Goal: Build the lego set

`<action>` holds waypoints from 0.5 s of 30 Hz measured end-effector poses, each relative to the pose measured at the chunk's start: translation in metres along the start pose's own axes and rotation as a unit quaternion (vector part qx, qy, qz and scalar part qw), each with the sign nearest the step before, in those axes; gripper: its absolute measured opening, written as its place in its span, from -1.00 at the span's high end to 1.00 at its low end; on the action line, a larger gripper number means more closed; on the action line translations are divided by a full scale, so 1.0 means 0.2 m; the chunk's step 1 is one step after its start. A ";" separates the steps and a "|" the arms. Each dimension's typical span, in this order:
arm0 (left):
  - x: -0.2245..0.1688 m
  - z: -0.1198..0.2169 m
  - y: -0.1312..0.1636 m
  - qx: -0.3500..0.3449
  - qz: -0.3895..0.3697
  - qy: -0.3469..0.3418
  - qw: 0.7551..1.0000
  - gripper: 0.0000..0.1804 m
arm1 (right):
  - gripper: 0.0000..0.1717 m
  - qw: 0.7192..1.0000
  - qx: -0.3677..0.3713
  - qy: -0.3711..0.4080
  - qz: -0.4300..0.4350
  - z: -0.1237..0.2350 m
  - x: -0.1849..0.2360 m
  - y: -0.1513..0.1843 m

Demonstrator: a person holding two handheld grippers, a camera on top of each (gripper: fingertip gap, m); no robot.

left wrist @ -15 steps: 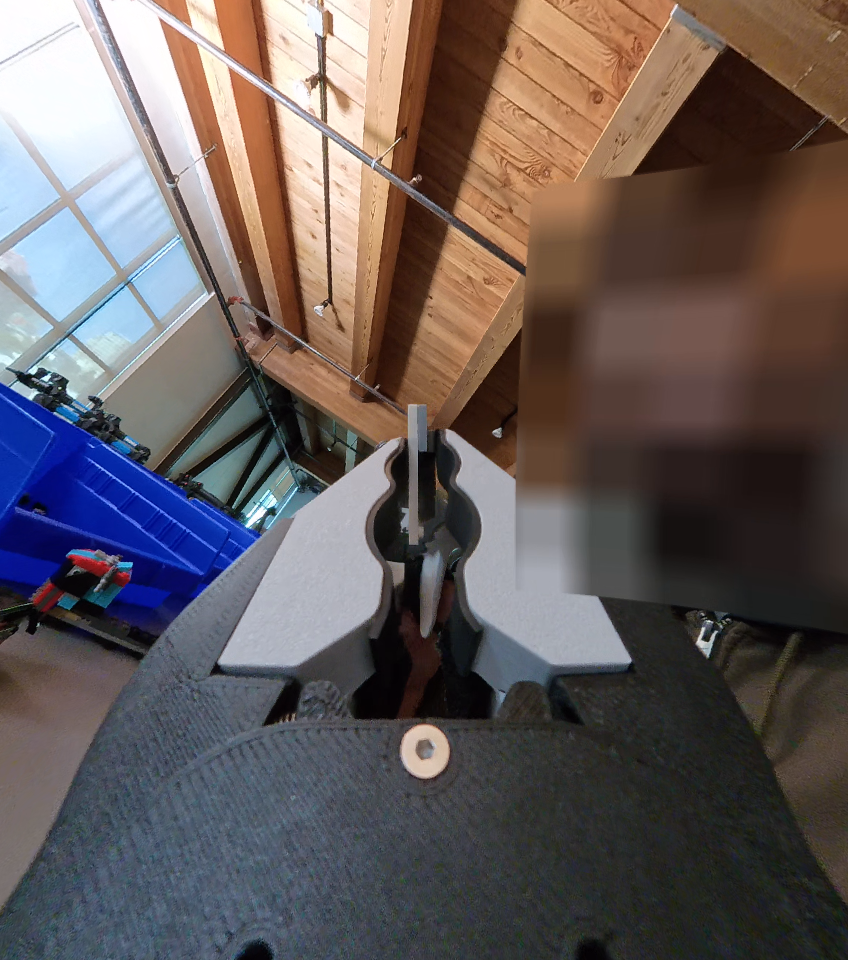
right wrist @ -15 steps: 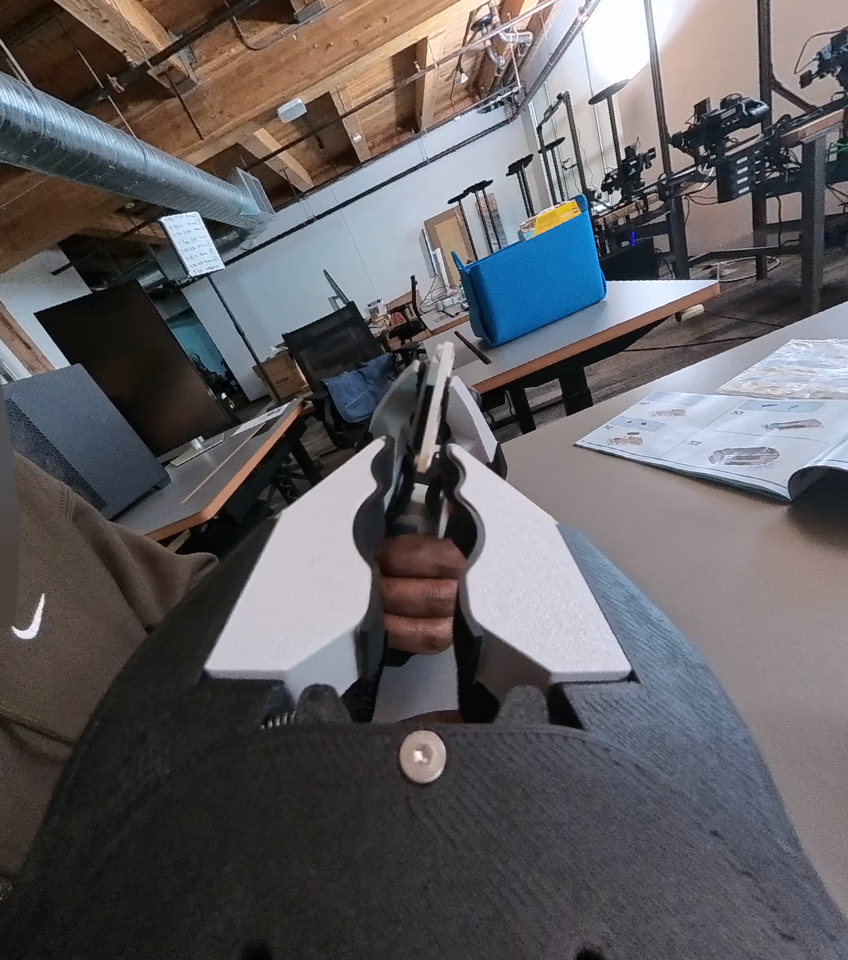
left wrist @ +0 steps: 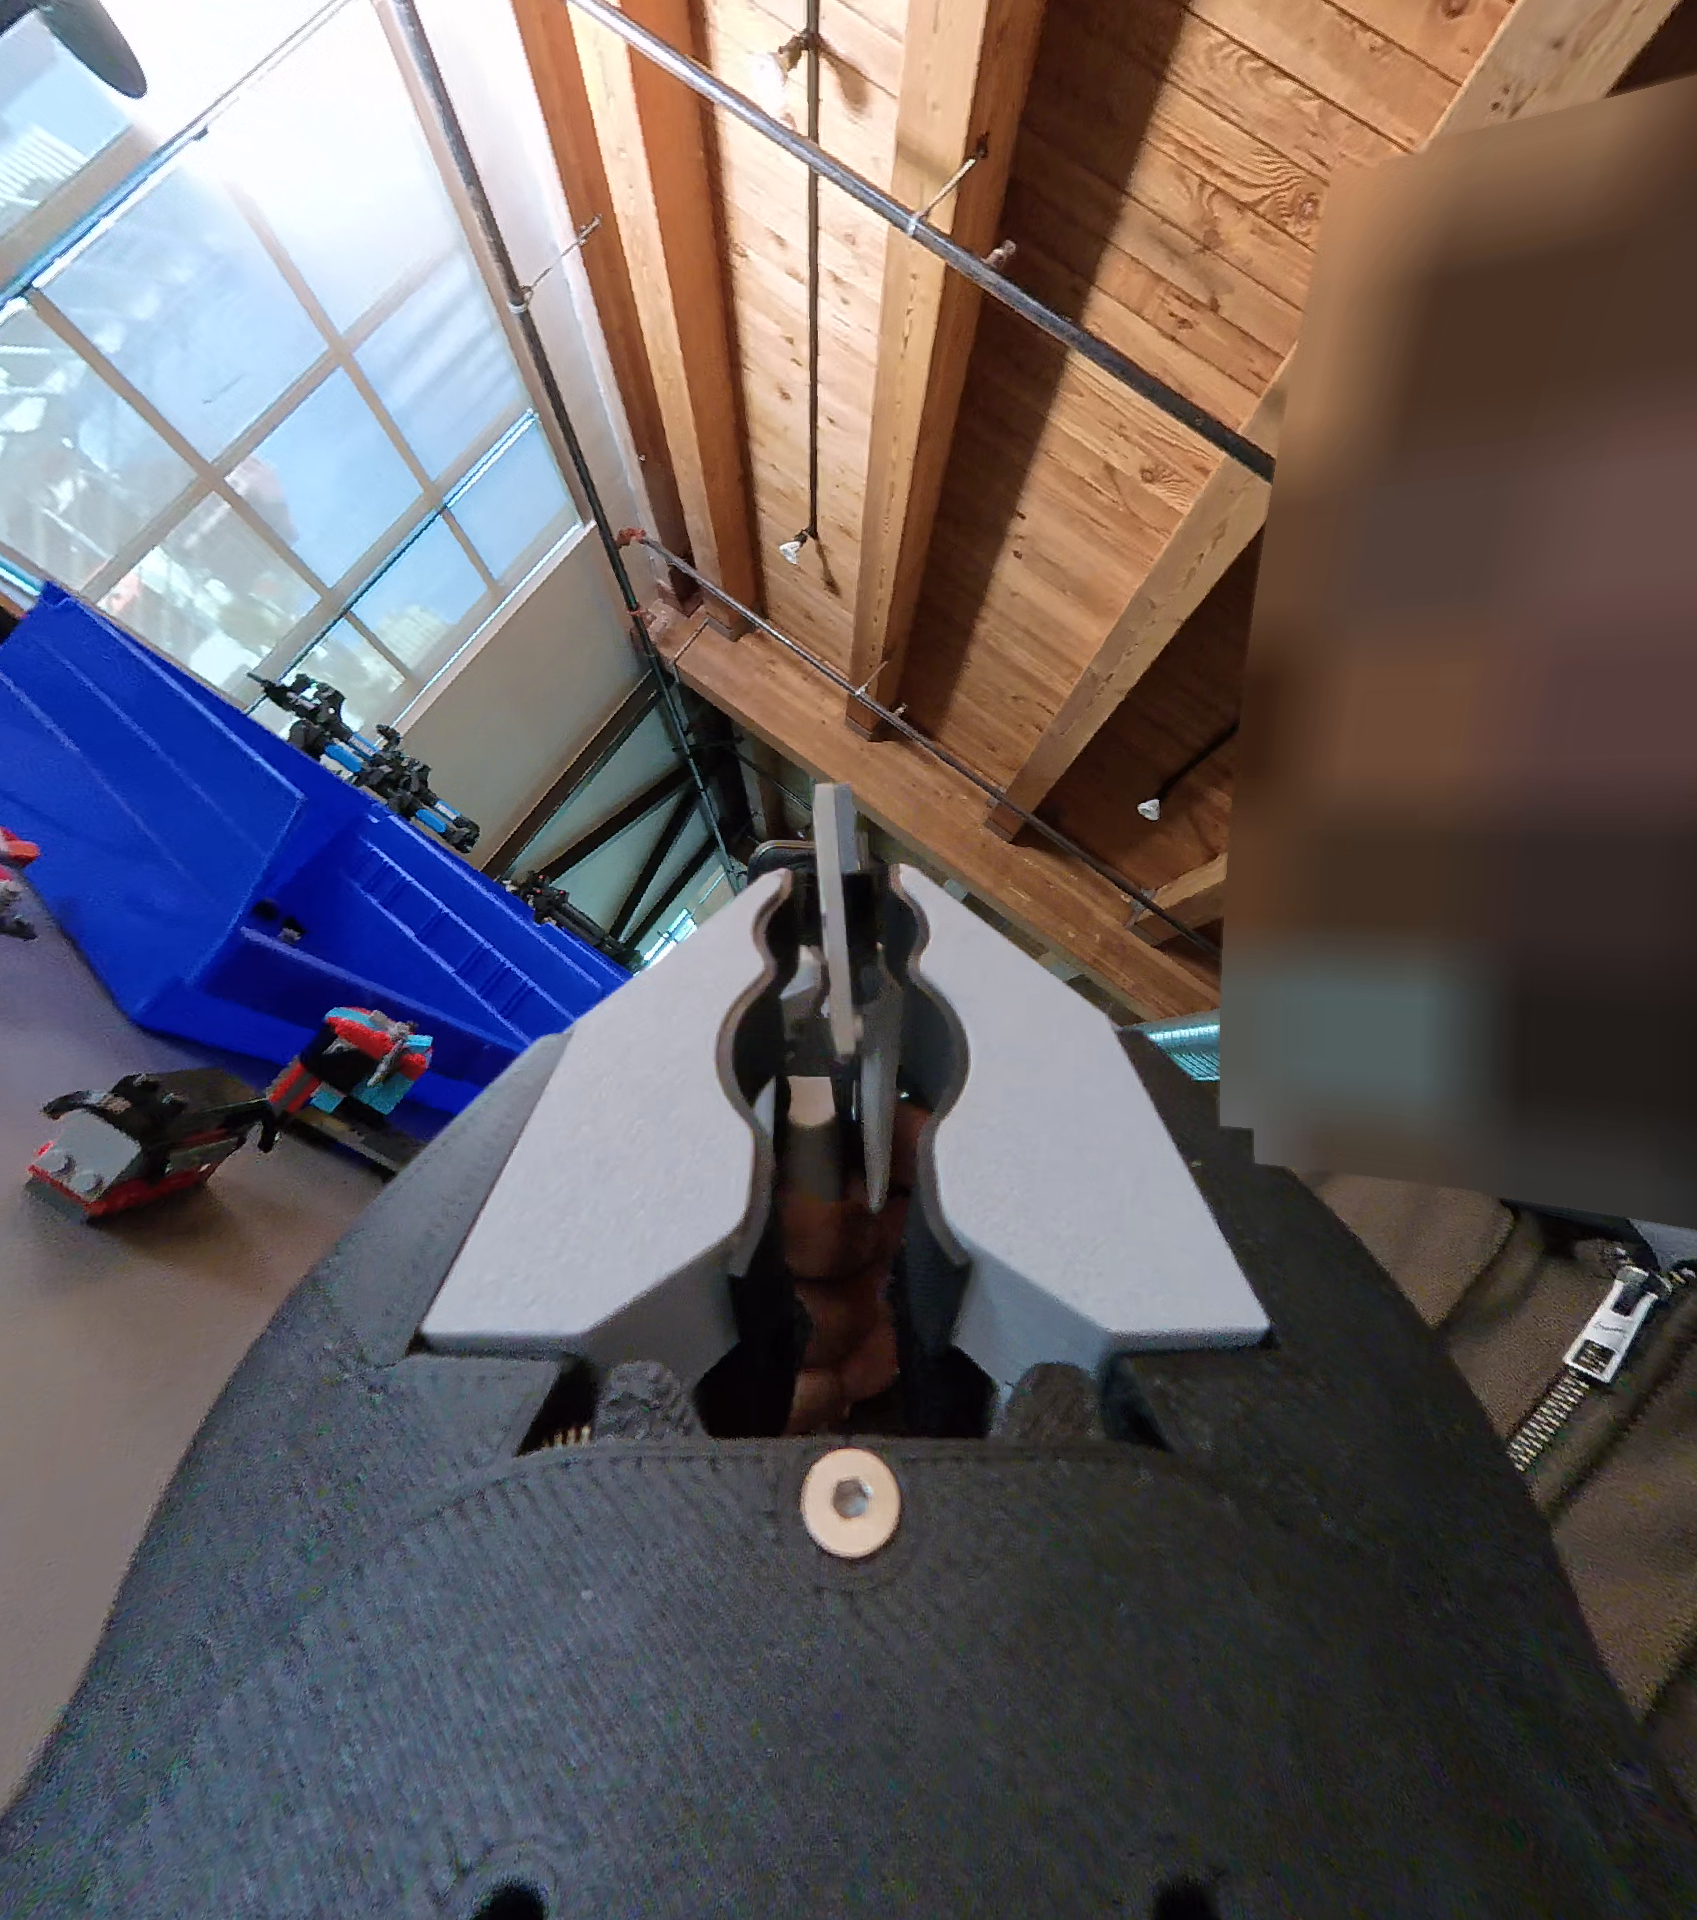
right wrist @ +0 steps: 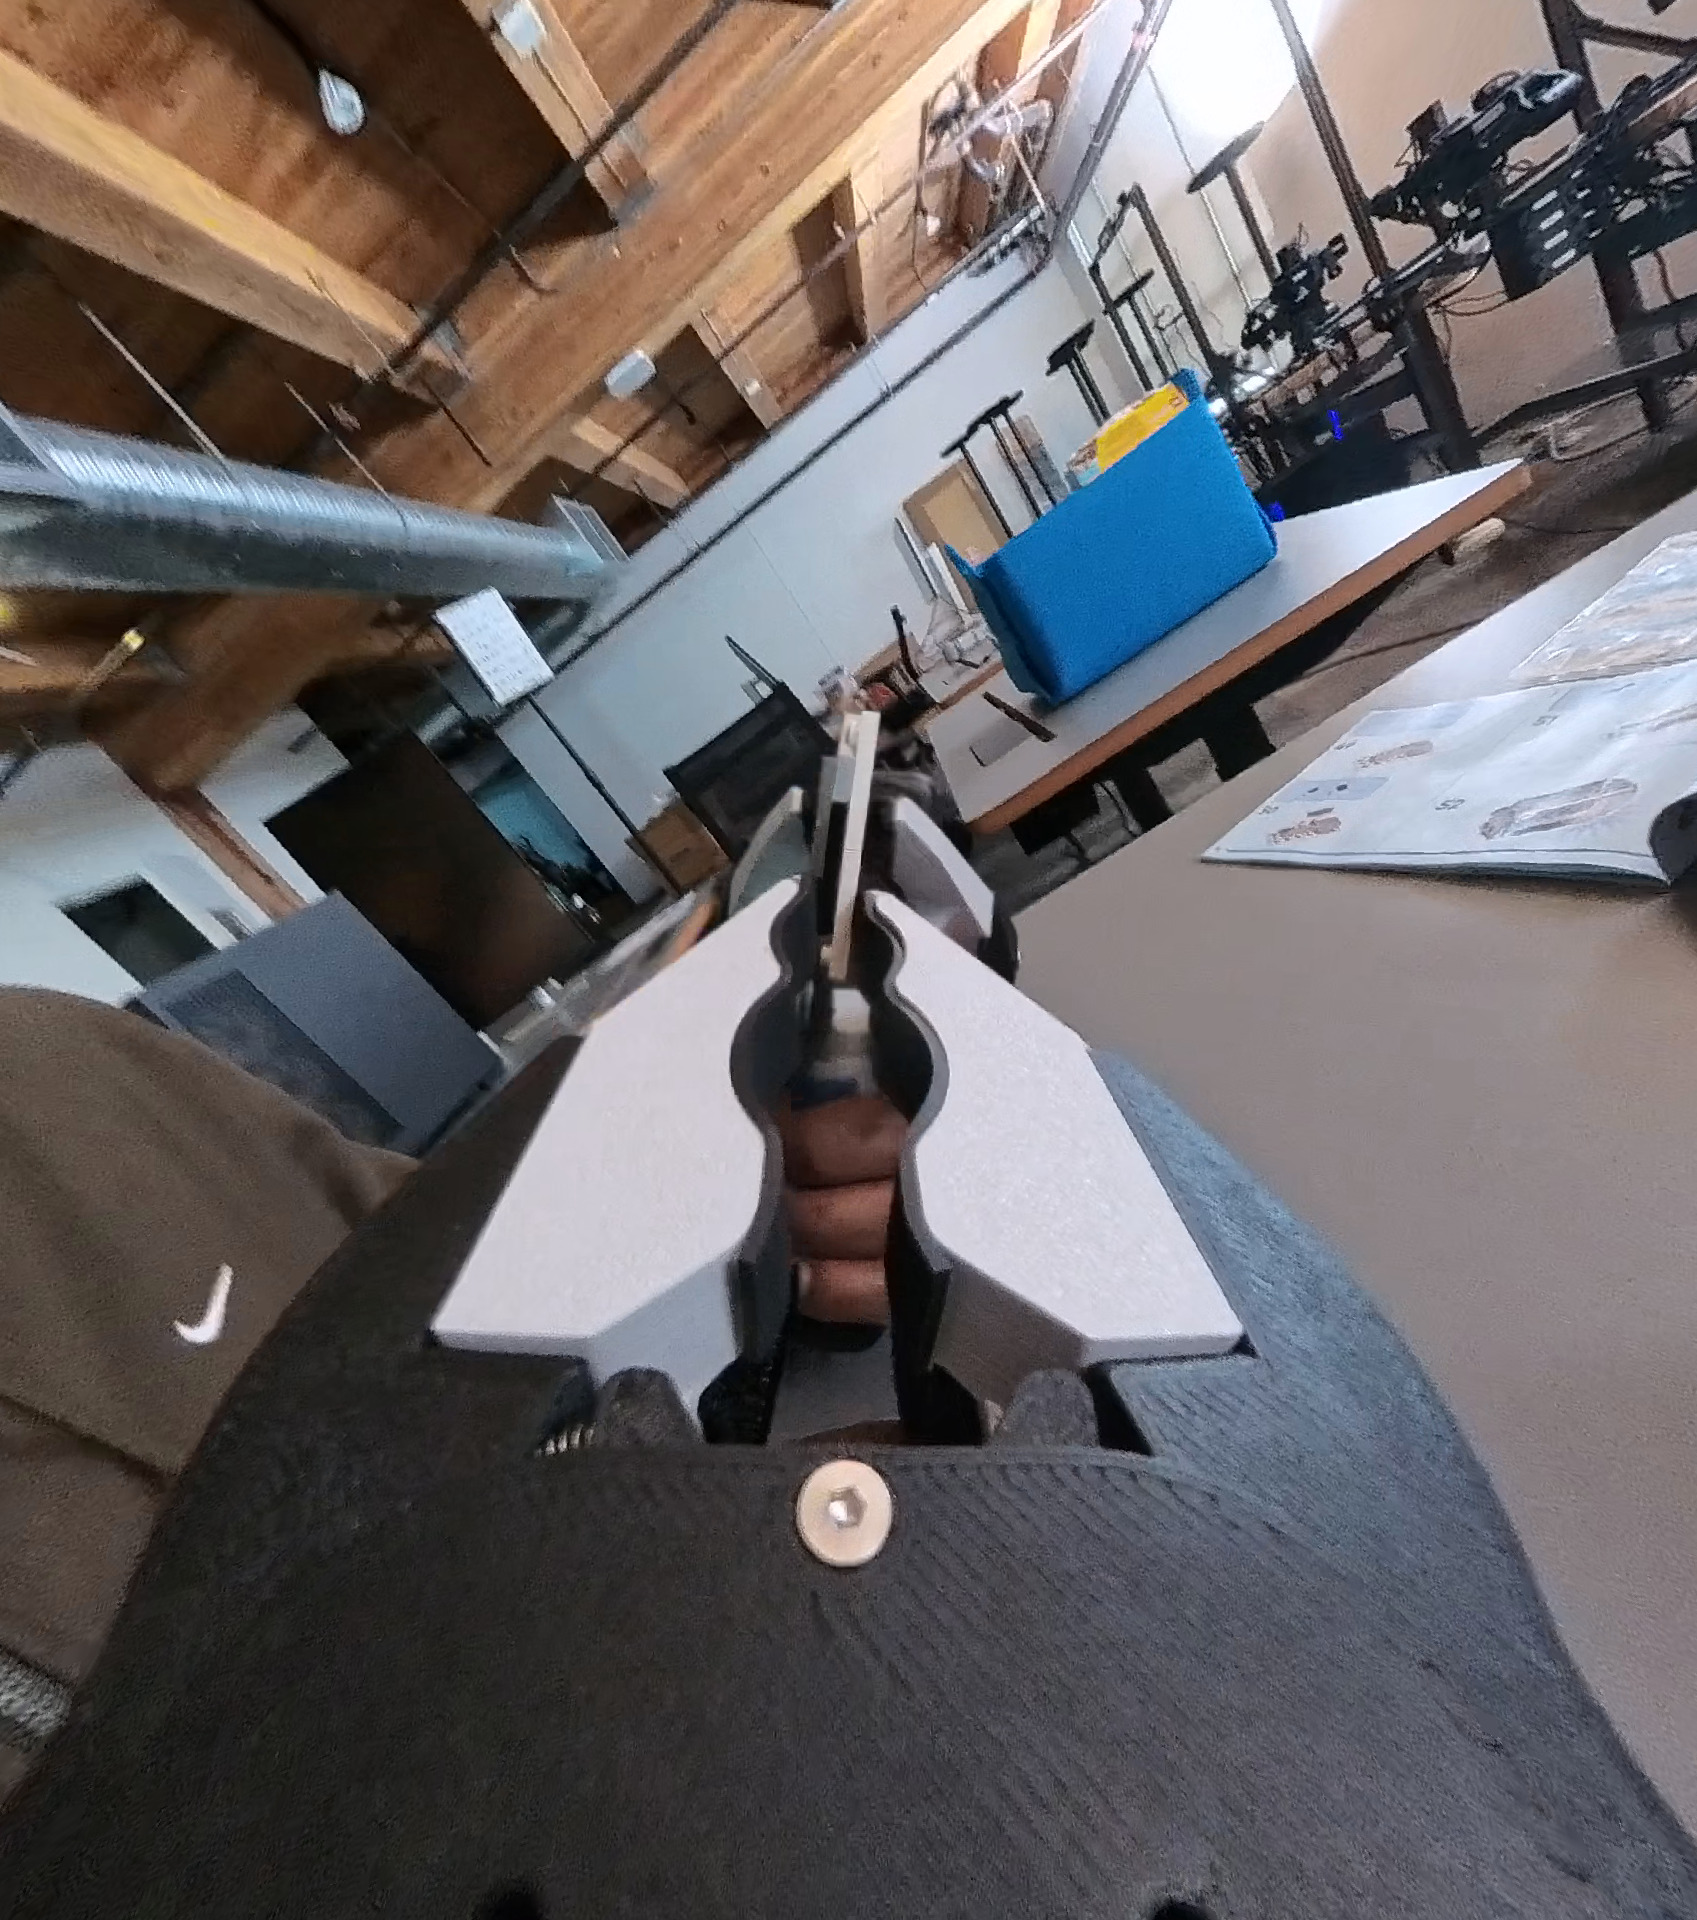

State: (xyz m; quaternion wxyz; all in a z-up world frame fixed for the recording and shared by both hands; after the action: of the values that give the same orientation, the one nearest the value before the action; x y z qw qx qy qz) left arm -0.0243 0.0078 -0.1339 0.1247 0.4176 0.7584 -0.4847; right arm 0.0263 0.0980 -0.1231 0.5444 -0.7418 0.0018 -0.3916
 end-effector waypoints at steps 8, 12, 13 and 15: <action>0.04 0.00 0.03 0.020 0.031 -0.020 0.999 0.79 | 0.93 0.997 -0.038 -0.011 -0.069 0.04 -0.08 -0.02; 0.06 0.00 0.03 0.023 0.046 -0.022 0.998 0.90 | 0.92 0.996 -0.039 -0.012 -0.076 0.03 -0.09 -0.02; 0.06 0.01 0.04 0.022 0.050 -0.021 0.998 0.91 | 0.92 0.996 -0.039 -0.011 -0.078 0.03 -0.09 -0.01; 0.07 0.01 0.04 0.019 0.059 -0.018 0.998 0.91 | 0.92 0.996 -0.039 -0.012 -0.082 0.03 -0.09 -0.01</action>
State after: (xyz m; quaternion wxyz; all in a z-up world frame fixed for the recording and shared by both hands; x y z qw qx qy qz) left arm -0.0275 0.0145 -0.1473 0.1589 0.4549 0.7205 -0.4987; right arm 0.0157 0.1119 -0.1328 0.4814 -0.7645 -0.0499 -0.4259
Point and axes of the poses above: each gripper's, where its closed fingertips meet, z back along the fingers, y out of its underside, x = y × z across the jaws, the point moved 6 cm from there along z, back along the fingers, and after that the axes turned 6 degrees about x, right-handed, at the moved point
